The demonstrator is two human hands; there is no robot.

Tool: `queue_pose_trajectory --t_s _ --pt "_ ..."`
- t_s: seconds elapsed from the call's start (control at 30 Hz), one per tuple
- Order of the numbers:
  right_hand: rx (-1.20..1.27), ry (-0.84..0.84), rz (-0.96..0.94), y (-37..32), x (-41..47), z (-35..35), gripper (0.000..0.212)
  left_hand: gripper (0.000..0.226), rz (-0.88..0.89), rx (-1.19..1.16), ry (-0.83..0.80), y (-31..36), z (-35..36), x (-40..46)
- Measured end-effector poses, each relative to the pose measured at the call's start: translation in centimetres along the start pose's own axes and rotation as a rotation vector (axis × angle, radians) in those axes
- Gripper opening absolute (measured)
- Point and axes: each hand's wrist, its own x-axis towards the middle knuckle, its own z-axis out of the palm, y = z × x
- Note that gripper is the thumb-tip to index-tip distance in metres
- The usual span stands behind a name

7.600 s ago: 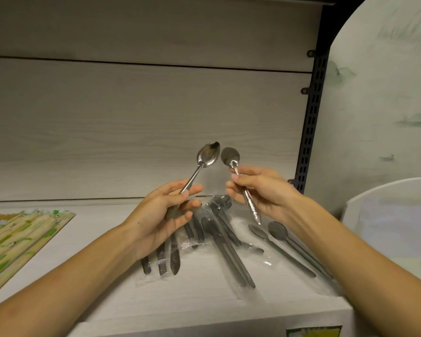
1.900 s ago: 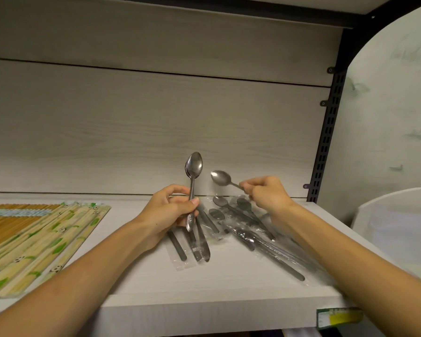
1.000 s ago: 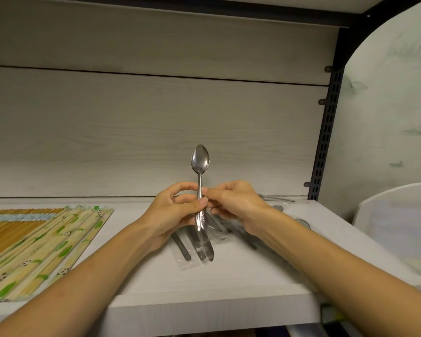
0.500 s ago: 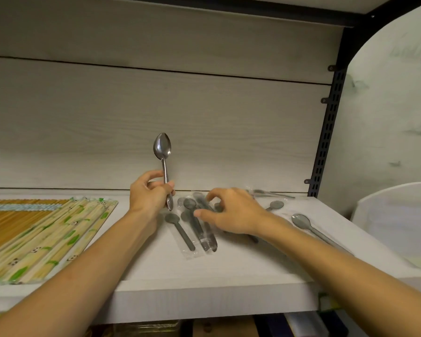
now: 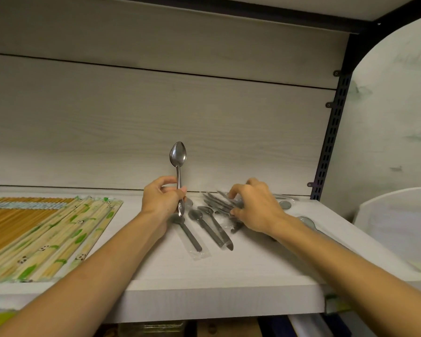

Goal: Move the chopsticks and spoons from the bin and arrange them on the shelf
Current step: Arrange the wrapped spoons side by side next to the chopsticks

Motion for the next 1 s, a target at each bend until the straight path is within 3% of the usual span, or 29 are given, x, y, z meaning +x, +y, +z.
queue_pose_trajectory --t_s 0.17,0.27,0.43,0.6,0.9,1.0 --pt "0.041 -0.003 -0.151 -1.8 -0.8 0.3 0.014 0.029 -0.009 -0.012 -0.006 0.0 0.1 -0.1" --pt "0.028 -0.11 -0.104 -2.5 -0.9 0.7 0.024 0.028 -0.01 -0.035 -0.021 0.0 0.1 -0.3" --pt "0.147 -0.169 0.069 -2.5 0.5 1.7 0.011 0.027 -0.002 -0.033 -0.07 0.1 0.0 -0.6" --pt "0.211 -0.258 0.174 -3.1 1.1 1.2 0.029 0.028 0.013 -0.024 -0.095 -0.1 0.1 -0.6" --pt "0.318 -0.132 0.22 -2.9 0.8 0.7 0.042 0.028 0.008 -0.03 -0.108 -0.4 0.0 -0.3" --pt "0.5 -0.074 0.233 -1.9 0.8 0.5 0.023 0.03 -0.002 -0.045 -0.129 -0.5 0.1 -0.2"
